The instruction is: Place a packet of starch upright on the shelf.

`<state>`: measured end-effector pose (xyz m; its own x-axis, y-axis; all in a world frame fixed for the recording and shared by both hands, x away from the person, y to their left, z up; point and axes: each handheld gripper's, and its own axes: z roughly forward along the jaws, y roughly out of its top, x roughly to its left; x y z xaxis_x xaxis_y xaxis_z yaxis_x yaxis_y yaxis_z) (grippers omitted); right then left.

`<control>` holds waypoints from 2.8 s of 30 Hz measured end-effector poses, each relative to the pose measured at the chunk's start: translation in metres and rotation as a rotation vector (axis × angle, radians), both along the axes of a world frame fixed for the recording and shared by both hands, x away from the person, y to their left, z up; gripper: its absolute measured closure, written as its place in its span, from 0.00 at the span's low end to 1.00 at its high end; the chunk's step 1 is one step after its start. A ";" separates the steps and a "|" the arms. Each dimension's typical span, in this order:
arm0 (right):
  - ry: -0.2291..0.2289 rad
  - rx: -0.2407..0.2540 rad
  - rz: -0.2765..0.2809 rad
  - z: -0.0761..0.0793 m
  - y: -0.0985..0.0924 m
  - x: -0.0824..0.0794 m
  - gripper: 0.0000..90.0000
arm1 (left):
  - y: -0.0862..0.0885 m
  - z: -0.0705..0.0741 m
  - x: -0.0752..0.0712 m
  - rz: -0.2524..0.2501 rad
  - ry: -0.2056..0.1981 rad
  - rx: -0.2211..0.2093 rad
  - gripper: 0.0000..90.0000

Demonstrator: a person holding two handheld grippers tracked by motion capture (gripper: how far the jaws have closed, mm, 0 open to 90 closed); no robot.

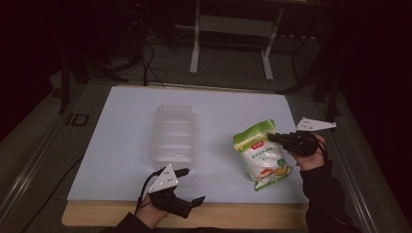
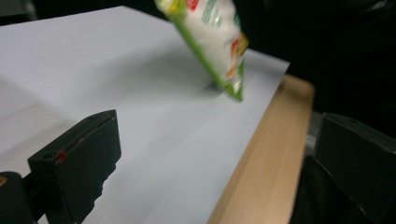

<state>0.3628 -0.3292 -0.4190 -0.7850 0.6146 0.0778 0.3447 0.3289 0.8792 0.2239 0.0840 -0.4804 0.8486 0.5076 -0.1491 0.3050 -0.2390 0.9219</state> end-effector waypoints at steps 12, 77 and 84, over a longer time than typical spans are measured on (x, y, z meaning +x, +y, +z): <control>-0.020 0.059 0.001 0.002 -0.025 -0.025 0.98 | -0.049 0.028 0.021 -0.018 -0.065 0.025 0.01; -0.066 0.192 -0.038 0.020 -0.066 -0.067 0.80 | -0.176 0.056 0.122 -0.300 0.040 0.021 0.93; -0.099 0.222 -0.077 0.033 -0.068 -0.074 0.50 | -0.147 0.093 0.133 -0.295 -0.015 -0.001 0.93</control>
<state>0.2887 -0.3973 -0.3861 -0.7470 0.6493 0.1427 0.2699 0.1000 0.9577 0.3568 -0.0631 -0.3869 0.9616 0.2385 -0.1357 0.2086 -0.3140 0.9262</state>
